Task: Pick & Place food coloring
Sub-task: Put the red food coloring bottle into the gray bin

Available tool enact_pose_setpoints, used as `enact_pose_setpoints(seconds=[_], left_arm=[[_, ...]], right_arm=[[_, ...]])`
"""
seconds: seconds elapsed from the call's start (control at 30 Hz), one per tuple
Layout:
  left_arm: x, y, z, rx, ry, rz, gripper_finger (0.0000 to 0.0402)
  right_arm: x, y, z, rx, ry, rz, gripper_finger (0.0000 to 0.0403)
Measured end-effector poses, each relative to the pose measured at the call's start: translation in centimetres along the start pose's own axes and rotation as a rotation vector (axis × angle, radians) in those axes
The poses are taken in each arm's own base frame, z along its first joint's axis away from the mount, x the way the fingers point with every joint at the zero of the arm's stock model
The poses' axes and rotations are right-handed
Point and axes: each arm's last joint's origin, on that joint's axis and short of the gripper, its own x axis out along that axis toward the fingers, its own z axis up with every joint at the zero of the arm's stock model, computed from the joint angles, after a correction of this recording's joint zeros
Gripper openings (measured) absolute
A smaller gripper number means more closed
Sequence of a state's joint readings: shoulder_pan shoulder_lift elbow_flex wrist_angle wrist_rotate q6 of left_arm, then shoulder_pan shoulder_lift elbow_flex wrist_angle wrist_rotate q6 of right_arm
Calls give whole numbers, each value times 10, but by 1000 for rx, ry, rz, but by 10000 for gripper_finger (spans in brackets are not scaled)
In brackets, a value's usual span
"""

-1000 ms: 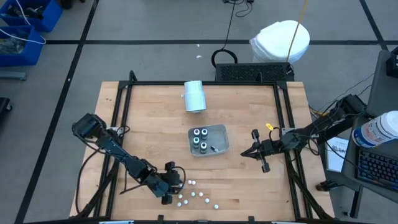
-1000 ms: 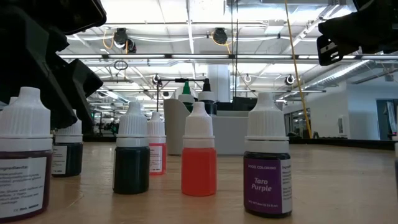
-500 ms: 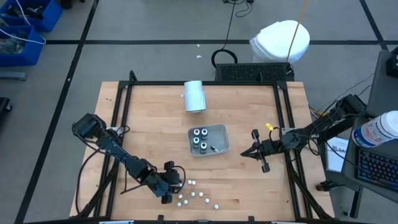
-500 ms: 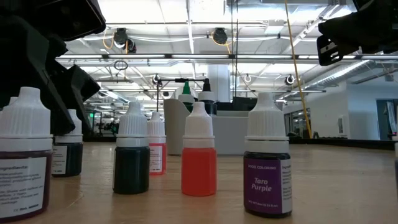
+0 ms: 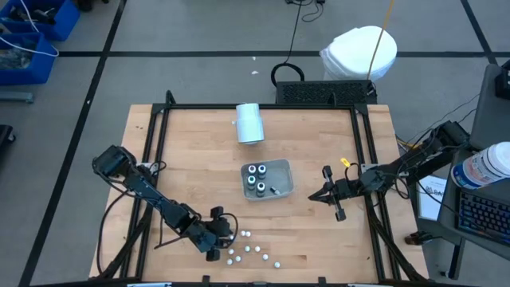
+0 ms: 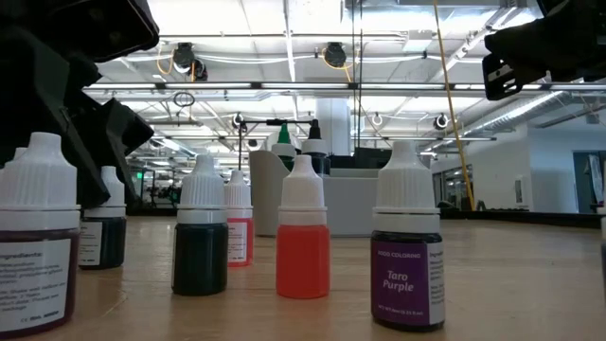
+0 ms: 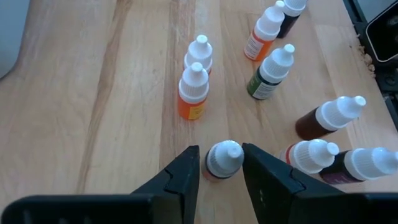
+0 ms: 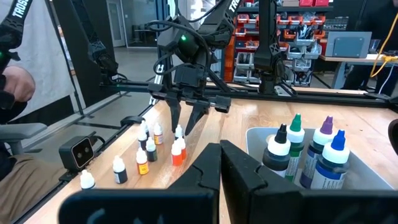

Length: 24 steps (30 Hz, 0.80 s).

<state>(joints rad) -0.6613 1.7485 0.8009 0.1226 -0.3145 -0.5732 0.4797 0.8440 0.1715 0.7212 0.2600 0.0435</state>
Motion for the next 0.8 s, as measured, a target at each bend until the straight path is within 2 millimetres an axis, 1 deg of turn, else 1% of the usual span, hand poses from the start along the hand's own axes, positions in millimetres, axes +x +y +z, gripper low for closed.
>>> enact_pose_setpoints(seconds=[0.1, 0.33, 0.57, 0.63, 0.7, 0.8], left_arm=[[0, 0, 0, 2, 0, 0, 116], [0, 0, 0, -1, -2, -1, 68], [0, 1, 2, 31, -18, 27, 67], [1, 2, 7, 43, -15, 30, 66], [-2, 2, 17, 50, -3, 35, 64], [-9, 0, 40, 42, 39, 64, 64]], right_arm=[[0, 0, 0, 4, 0, 0, 2], [0, 0, 0, -7, -1, -6, 2], [0, 0, 0, -10, 2, -5, 2], [0, 0, -1, -9, 7, -5, 2], [0, 0, -1, -9, 7, -5, 2], [0, 0, -1, -15, 8, -5, 2]])
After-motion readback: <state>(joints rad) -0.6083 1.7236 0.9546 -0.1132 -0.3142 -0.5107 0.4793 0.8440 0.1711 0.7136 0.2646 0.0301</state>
